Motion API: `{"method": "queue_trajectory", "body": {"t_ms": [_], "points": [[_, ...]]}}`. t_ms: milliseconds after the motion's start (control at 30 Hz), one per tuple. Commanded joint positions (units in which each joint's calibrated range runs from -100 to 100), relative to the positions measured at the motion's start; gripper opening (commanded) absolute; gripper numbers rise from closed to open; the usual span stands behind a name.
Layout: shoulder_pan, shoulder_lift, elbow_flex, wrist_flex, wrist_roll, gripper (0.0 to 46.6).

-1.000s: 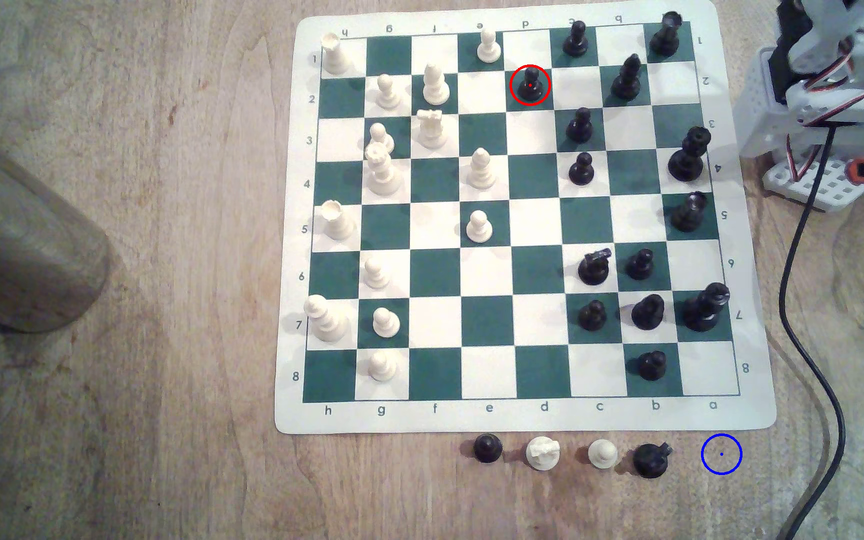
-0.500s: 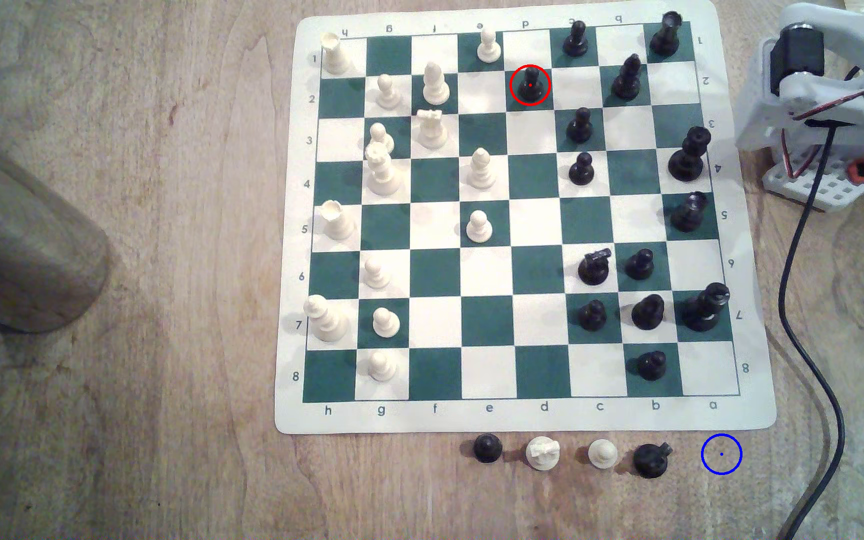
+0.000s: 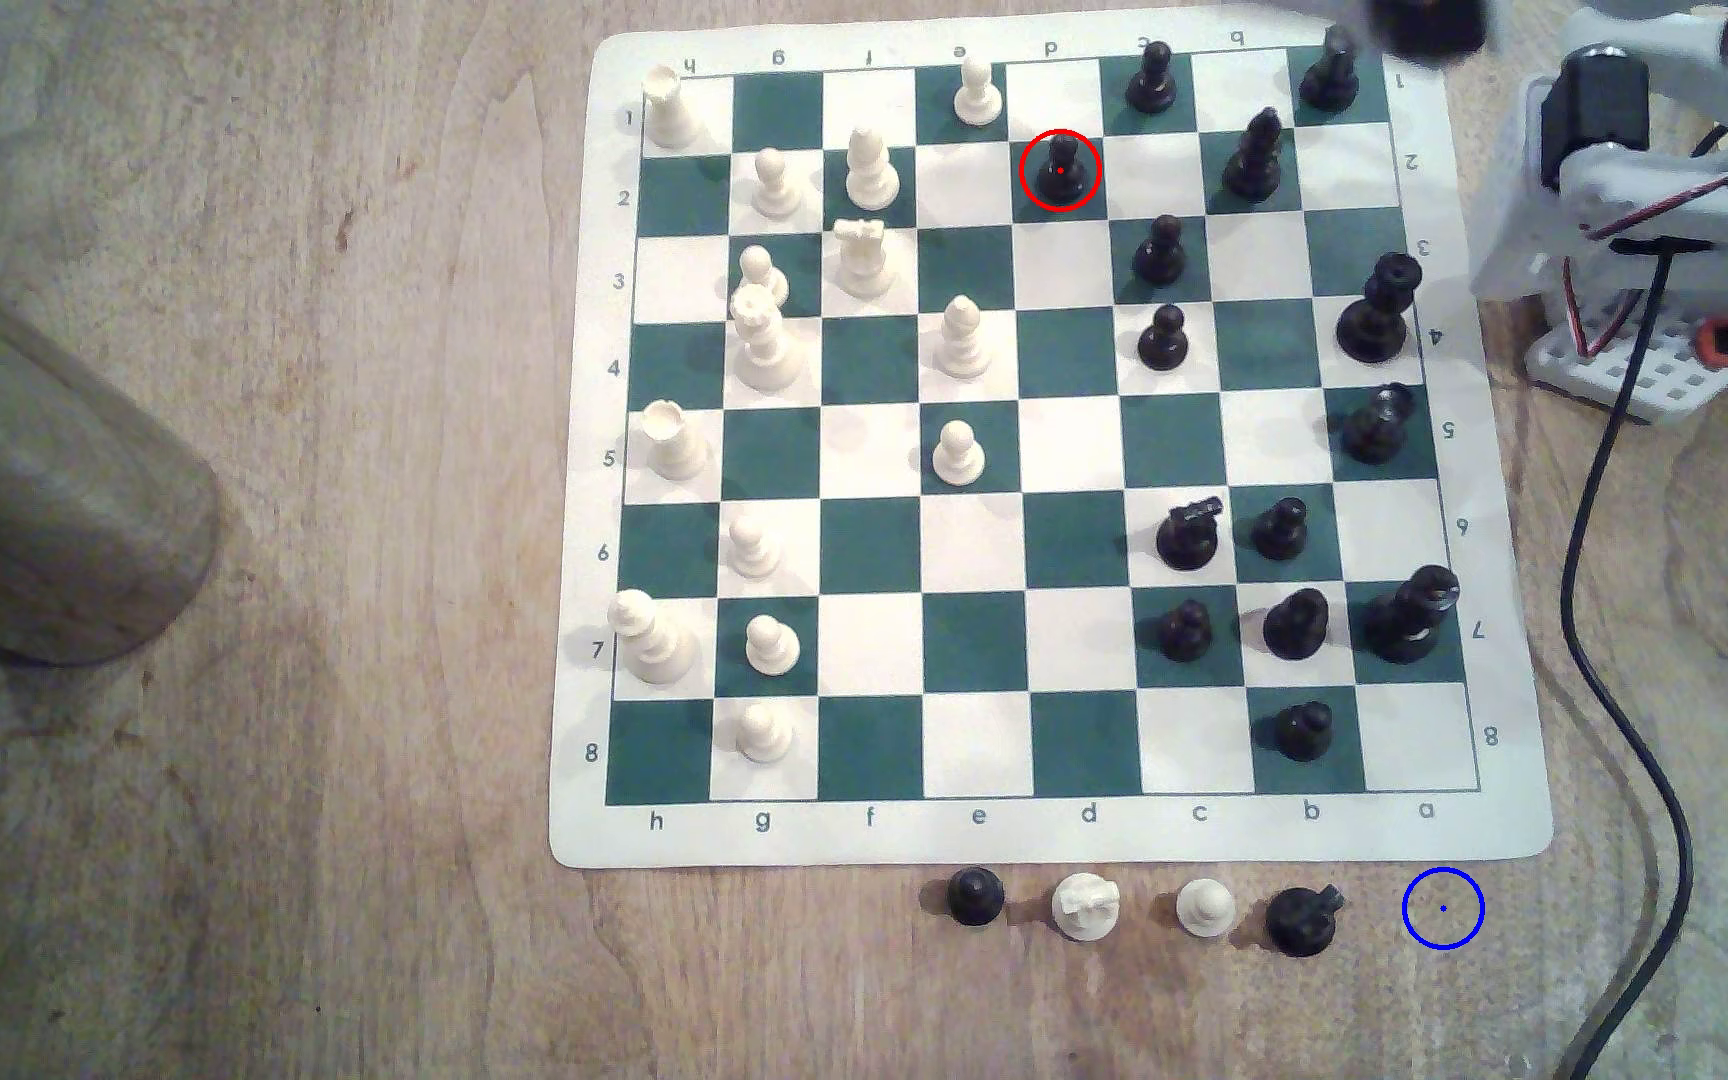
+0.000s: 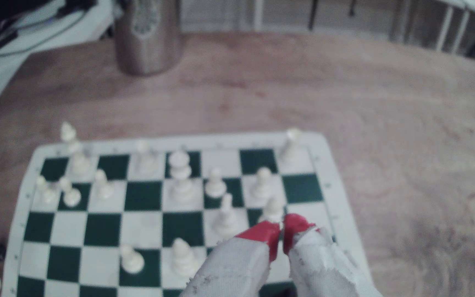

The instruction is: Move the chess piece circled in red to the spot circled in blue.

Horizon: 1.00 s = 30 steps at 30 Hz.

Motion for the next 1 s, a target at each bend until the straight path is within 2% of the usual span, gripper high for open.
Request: {"method": "queue_trajectory", "body": {"t_ms": [0,67,200,233,367,500,633,667,700,800,967], "points": [[3.14,15.21,-7.82,0.48,-2.74,0.4],[4.47,22.09,-11.63,1.71,-4.84,2.0],[4.55,29.05,-15.34,2.94,-7.13,4.0],[4.78,31.34,-15.34,2.69,-8.06,6.3],[6.66,39.58,-14.98,0.56,-10.45,9.9],[7.83,45.18,-15.07,-2.30,-11.38,10.3],[8.30,49.17,-15.07,-5.25,-12.11,13.2],[8.85,50.36,-14.80,-7.87,-12.60,16.3],[9.16,51.38,-15.25,-8.36,-12.60,17.1],[9.71,54.77,-17.61,-9.10,-12.70,17.2],[9.08,58.00,-18.15,-9.18,-12.41,13.8]]}}
